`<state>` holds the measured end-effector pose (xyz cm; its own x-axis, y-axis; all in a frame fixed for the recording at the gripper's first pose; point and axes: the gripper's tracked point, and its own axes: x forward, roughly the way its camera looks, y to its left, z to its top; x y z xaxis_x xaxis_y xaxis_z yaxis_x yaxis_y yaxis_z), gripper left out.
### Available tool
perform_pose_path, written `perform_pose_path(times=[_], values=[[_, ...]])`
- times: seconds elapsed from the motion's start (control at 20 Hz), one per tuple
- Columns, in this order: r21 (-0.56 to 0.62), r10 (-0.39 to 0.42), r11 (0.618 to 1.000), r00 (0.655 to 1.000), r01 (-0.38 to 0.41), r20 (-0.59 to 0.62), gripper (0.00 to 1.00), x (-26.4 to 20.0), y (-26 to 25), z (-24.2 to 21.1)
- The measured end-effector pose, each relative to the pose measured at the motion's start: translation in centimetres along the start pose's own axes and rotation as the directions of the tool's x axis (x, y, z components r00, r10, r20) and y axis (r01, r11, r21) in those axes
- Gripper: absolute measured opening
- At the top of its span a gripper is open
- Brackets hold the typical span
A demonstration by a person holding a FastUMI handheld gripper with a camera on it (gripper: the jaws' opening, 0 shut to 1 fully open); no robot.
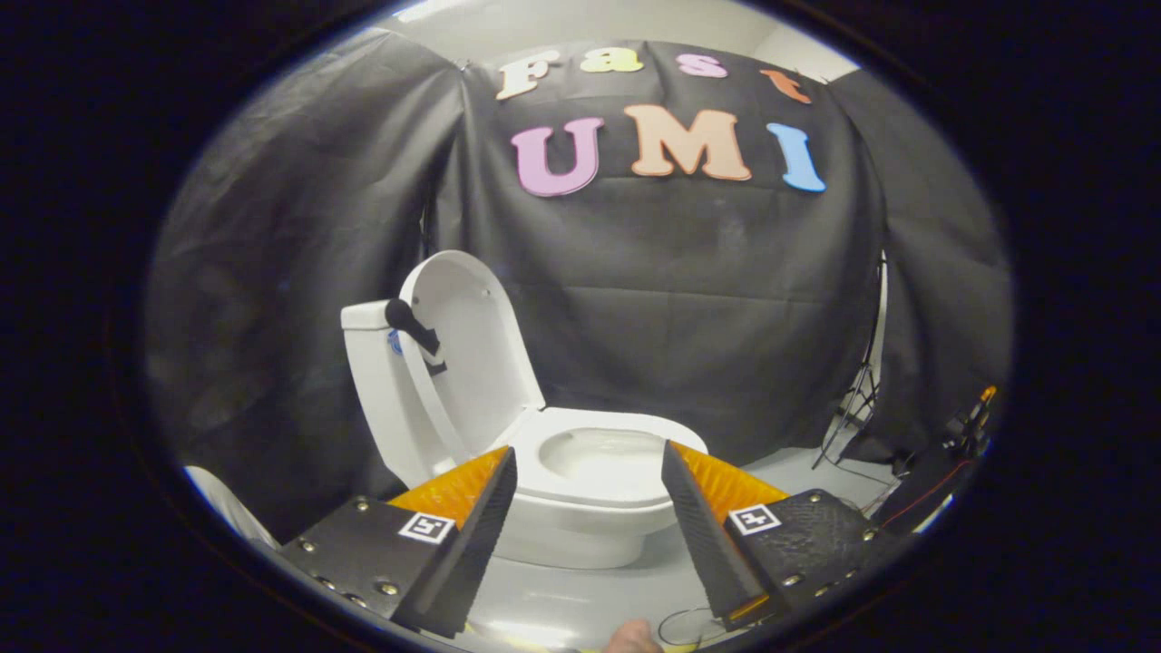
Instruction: Open the toilet lid.
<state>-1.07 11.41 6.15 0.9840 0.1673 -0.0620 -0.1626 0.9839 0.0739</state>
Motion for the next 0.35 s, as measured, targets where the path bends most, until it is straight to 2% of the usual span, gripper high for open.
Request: perform_pose_path(times=[0.25, 0.35], values=[[0.044, -0.082, 0.996, 0.997, 0.081, 0.016, 0.94, 0.2, -4.1, -1.2], [0.087, -0.093, 0.992, 0.995, 0.091, 0.025, 0.94, 0.7, -4.7, -0.2]])
